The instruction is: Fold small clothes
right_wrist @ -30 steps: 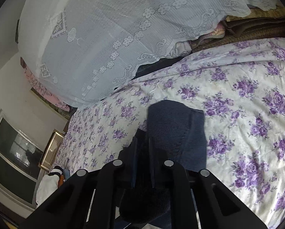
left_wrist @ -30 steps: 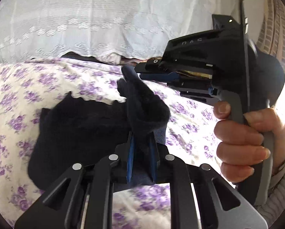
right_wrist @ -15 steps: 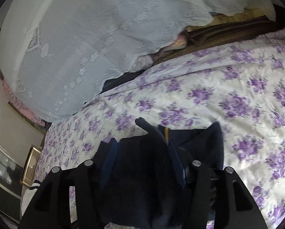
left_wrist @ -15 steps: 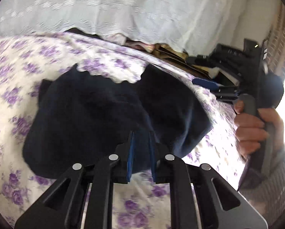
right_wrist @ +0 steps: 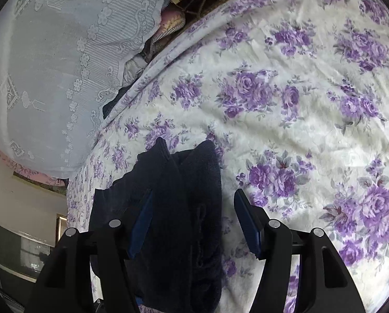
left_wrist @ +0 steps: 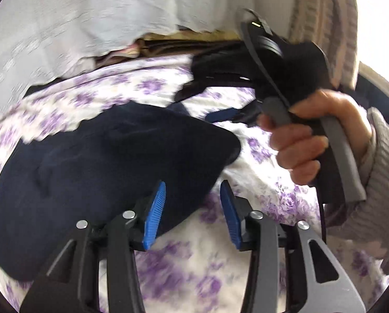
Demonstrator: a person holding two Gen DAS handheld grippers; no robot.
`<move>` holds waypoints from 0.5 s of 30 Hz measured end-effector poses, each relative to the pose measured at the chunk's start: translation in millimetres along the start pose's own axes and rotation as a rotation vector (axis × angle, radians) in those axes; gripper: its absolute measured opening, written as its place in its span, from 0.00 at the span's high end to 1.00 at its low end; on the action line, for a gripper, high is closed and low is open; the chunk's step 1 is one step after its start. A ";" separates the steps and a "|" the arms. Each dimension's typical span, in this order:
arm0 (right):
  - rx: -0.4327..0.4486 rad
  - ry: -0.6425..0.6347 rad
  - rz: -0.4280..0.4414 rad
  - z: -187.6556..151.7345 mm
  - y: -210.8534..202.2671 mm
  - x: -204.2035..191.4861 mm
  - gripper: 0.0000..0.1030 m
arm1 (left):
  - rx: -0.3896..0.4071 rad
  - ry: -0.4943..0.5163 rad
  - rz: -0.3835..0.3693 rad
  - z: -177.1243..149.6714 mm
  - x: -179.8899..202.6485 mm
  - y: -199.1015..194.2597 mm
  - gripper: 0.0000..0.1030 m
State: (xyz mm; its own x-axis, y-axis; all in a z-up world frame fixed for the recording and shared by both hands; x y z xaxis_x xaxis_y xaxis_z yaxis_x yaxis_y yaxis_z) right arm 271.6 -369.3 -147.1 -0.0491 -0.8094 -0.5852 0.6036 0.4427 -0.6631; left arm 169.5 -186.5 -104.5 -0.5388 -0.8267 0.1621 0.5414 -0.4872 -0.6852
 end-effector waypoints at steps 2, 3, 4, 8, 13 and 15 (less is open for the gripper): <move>-0.032 -0.004 0.034 1.4 11.6 5.7 0.39 | -0.016 0.042 0.039 4.4 10.8 18.0 0.51; -0.041 -0.012 0.048 2.5 17.2 7.0 0.39 | -0.025 0.055 0.057 5.9 13.7 26.4 0.49; -0.042 -0.024 0.059 3.7 19.2 6.3 0.37 | -0.035 0.059 0.082 8.2 16.5 38.3 0.49; -0.071 -0.126 0.102 10.3 33.1 -12.7 0.33 | -0.031 0.062 0.091 11.8 17.5 48.5 0.55; -0.003 -0.202 0.042 9.3 25.5 -37.1 0.81 | -0.019 -0.086 -0.003 18.1 -11.9 35.6 0.92; 0.026 -0.209 0.050 11.3 15.8 -48.2 0.81 | 0.006 -0.130 -0.038 20.1 -21.1 24.2 0.92</move>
Point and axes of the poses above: each gripper's, at about its wrist camera, not at the fingertips, and y roughly the way its jaws point, x to its right, z to its top, the point moved 1 cm from there along y, roughly the way its jaws point, and after that the axes turned 12 degrees about -y, right-handed, at the moved point
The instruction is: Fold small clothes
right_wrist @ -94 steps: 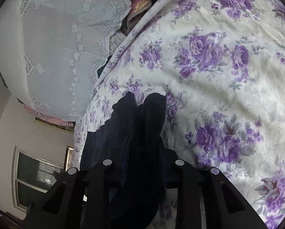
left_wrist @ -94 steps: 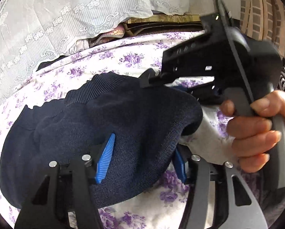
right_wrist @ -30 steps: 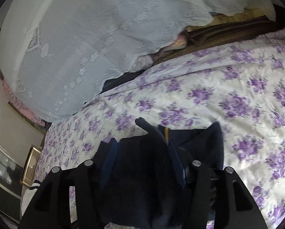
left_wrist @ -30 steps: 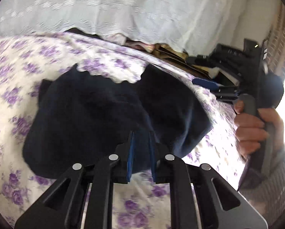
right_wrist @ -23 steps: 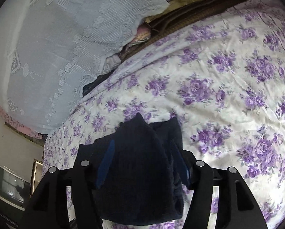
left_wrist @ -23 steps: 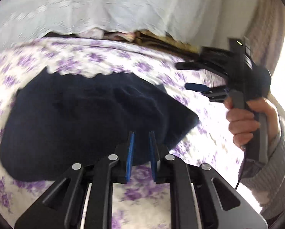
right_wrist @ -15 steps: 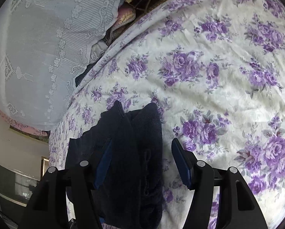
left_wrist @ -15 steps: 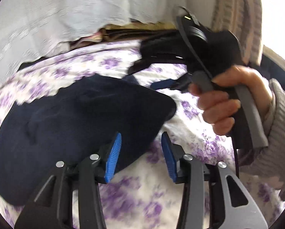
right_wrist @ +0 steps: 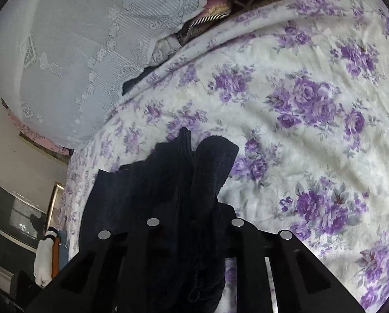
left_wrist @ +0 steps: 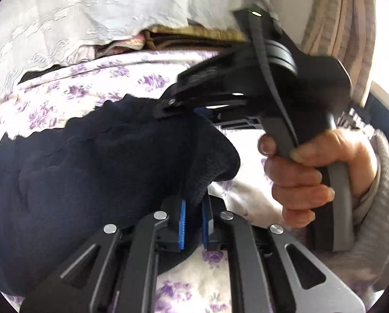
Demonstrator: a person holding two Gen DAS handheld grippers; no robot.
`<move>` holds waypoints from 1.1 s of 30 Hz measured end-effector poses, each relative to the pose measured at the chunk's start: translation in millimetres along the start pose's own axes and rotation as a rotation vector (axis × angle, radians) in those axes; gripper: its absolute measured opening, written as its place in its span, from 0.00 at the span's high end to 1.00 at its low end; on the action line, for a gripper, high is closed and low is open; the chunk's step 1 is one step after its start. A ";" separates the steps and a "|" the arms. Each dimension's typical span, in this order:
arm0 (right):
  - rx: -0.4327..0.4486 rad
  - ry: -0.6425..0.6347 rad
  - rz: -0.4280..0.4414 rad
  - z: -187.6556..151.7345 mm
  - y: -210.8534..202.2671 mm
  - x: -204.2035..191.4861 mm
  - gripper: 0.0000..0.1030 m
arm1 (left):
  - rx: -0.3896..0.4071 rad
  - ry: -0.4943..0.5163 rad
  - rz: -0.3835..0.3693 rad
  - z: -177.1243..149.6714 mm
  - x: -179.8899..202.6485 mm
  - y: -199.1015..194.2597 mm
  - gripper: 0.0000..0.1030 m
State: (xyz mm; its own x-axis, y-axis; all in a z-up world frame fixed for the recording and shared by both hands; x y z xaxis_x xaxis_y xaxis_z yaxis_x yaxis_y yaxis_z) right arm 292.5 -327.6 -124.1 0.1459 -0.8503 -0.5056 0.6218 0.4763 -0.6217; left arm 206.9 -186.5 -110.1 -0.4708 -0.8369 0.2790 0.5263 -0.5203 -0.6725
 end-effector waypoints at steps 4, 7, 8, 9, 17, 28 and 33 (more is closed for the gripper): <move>0.027 -0.076 -0.015 14.5 -14.4 -38.6 0.81 | 0.075 -0.036 -0.015 5.0 -11.4 -30.2 0.92; 0.034 -0.115 -0.014 26.3 -15.3 -75.9 0.81 | 0.119 -0.073 -0.014 7.2 -26.0 -50.2 0.92; 0.035 -0.129 -0.016 28.8 -13.8 -87.2 0.81 | 0.132 -0.083 -0.011 8.4 -30.4 -56.1 0.92; 0.035 -0.139 -0.016 30.1 -13.3 -95.5 0.81 | 0.143 -0.094 -0.009 8.9 -36.5 -62.5 0.92; -0.002 -0.249 -0.034 37.3 13.2 -177.6 0.82 | 0.210 -0.178 0.021 6.6 -84.4 -103.2 0.92; -0.119 -0.385 -0.003 8.1 90.7 -264.1 0.85 | 0.211 -0.340 0.069 -20.0 -151.6 -138.7 0.92; -0.259 -0.433 -0.018 -27.4 153.6 -268.9 0.83 | 0.118 -0.523 0.035 -48.4 -194.4 -127.1 0.88</move>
Point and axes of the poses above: each gripper's, at about its wrist camera, not at the fingertips, and y roughly the way its jaws point, x to its right, z to its top, the point moved 1 cm from there along y, roughly the way its jaws point, and after that the axes turned 12 degrees about -y, right-handed, at the moved point
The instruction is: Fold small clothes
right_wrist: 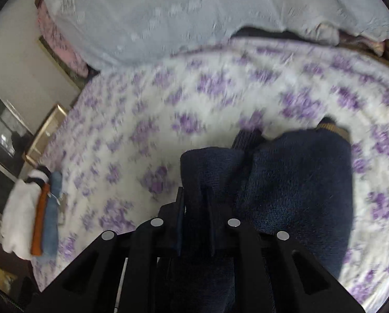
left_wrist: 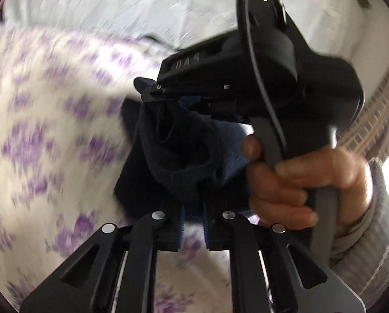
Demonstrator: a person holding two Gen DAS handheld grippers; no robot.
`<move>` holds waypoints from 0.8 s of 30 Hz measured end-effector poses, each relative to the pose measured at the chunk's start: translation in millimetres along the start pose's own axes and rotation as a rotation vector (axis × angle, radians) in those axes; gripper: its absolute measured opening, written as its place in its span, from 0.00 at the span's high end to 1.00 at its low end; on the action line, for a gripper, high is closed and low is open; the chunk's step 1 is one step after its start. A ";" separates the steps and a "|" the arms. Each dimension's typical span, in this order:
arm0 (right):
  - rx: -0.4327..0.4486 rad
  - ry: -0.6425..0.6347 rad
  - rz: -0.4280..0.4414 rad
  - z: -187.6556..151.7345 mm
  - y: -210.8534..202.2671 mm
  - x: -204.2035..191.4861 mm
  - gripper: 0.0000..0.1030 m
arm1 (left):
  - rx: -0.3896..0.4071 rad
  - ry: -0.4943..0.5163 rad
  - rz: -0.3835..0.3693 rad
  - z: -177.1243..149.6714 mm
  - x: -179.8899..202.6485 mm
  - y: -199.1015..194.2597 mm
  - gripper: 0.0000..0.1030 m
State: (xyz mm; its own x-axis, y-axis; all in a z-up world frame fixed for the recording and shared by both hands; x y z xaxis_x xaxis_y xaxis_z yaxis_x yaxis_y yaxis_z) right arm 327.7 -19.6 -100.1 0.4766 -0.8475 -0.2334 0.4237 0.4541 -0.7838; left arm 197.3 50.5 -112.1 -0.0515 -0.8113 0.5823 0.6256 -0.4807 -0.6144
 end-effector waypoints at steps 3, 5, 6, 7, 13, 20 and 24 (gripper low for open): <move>0.042 0.012 0.041 -1.0 -9.1 1.2 0.77 | -0.036 -0.106 -0.027 -0.1 -20.5 4.8 0.80; 0.100 0.043 0.082 1.6 -34.6 8.1 0.74 | -0.018 -0.112 -0.013 1.9 -22.3 1.6 0.73; 0.133 0.045 0.097 2.5 -50.1 11.4 0.72 | -0.004 -0.113 -0.001 2.8 -22.9 -0.6 0.70; 0.162 0.045 0.107 1.7 -65.1 15.2 0.66 | -0.001 -0.117 -0.001 3.0 -23.4 -1.4 0.69; 0.231 0.045 -0.055 -36.0 -129.5 46.8 0.61 | 0.052 -0.106 0.018 6.0 -18.4 -22.8 0.70; 0.146 0.076 -0.116 -84.6 -110.8 70.6 0.59 | 0.198 0.029 0.118 24.3 10.2 -40.1 0.38; 0.117 0.222 -0.022 -107.2 -88.1 105.1 0.34 | 0.043 0.042 0.326 18.6 -21.1 27.2 0.29</move>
Point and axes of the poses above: each gripper's, at about its wrist camera, not at the fingertips, and y roughly the way its jaws point, x to its right, z to its top, the point moved 1 cm from there along y, roughly the way its jaws point, and after that the axes turned 12 degrees about -y, right-handed, at the moved point
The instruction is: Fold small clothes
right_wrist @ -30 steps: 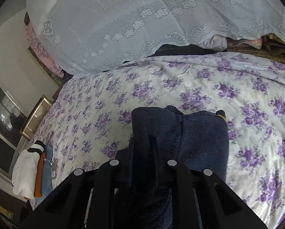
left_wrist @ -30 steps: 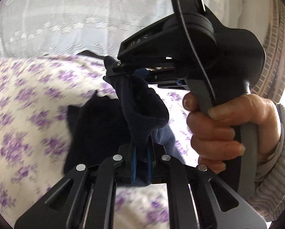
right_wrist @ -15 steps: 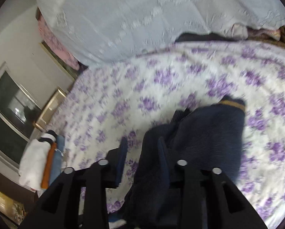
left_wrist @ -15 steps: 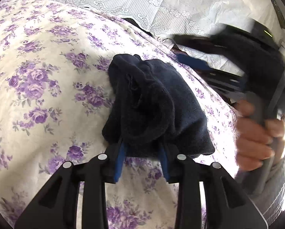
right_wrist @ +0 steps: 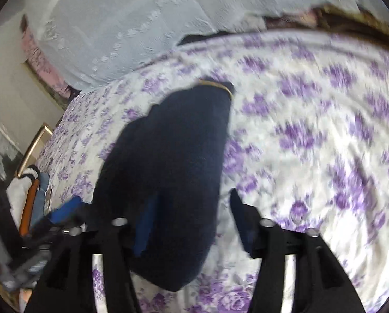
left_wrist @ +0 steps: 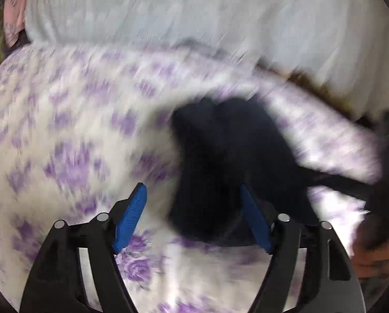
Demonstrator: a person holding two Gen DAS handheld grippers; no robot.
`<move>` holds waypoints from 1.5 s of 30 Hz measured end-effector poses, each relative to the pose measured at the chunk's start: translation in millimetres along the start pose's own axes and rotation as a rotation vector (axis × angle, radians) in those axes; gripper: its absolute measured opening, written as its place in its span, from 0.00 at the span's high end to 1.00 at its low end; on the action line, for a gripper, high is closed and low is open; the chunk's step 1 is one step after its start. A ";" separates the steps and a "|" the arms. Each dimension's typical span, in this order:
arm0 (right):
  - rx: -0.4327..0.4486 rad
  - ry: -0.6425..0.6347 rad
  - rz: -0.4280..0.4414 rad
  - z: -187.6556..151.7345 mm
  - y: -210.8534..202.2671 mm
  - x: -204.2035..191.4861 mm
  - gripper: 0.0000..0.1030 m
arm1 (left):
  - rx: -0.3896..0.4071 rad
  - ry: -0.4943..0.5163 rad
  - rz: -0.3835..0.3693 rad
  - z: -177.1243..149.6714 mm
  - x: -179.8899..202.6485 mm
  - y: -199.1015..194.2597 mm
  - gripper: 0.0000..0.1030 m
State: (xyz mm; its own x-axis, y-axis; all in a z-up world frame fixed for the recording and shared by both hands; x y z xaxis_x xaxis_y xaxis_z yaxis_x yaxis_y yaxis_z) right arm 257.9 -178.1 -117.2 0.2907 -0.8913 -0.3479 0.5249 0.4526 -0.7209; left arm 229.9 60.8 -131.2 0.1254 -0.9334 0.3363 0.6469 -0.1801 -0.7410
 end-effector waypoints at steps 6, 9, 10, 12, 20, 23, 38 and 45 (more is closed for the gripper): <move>-0.002 -0.037 -0.067 2.6 -3.9 -4.3 0.28 | -0.051 -0.054 -0.059 -1.8 -18.5 -9.9 0.25; 0.098 -0.145 -0.181 20.3 -28.0 -30.3 0.45 | -0.007 -0.048 -0.105 11.9 -8.4 -31.1 0.26; 0.121 -0.172 -0.187 28.8 -31.7 -37.3 0.47 | 0.019 -0.045 -0.110 20.2 -4.2 -37.8 0.26; 0.122 -0.193 -0.160 49.0 -27.0 -47.2 0.57 | 0.048 -0.029 -0.098 36.1 4.5 -41.0 0.26; -0.008 -0.134 -0.231 72.5 64.2 -33.8 0.71 | -0.026 -0.101 0.044 47.9 -8.7 36.0 0.08; 0.000 -0.089 -0.163 74.1 62.4 -23.8 0.71 | -0.008 -0.101 0.032 46.6 -11.9 37.5 0.06; 0.122 -0.065 -0.110 0.3 -9.4 -40.8 0.58 | 0.052 0.021 -0.018 10.8 -4.8 -17.4 0.13; 0.171 -0.057 -0.097 -14.5 -6.4 -29.7 0.57 | 0.053 0.045 0.035 0.1 -3.8 -5.1 0.05</move>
State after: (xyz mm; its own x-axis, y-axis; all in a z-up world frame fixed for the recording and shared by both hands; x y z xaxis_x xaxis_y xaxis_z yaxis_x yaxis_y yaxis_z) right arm 234.4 -154.9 -111.0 0.2746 -0.9302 -0.2437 0.6794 0.3671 -0.6353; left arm 226.2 65.3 -128.7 0.1156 -0.9521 0.2832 0.6816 -0.1313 -0.7198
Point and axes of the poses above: each gripper's, at about its wrist camera, not at the fingertips, and y roughly the way its jaws point, x to its right, z to its top, the point moved 1 cm from there along y, roughly the way its jaws point, and after that the axes turned 12 degrees about -y, right-handed, at the moved point
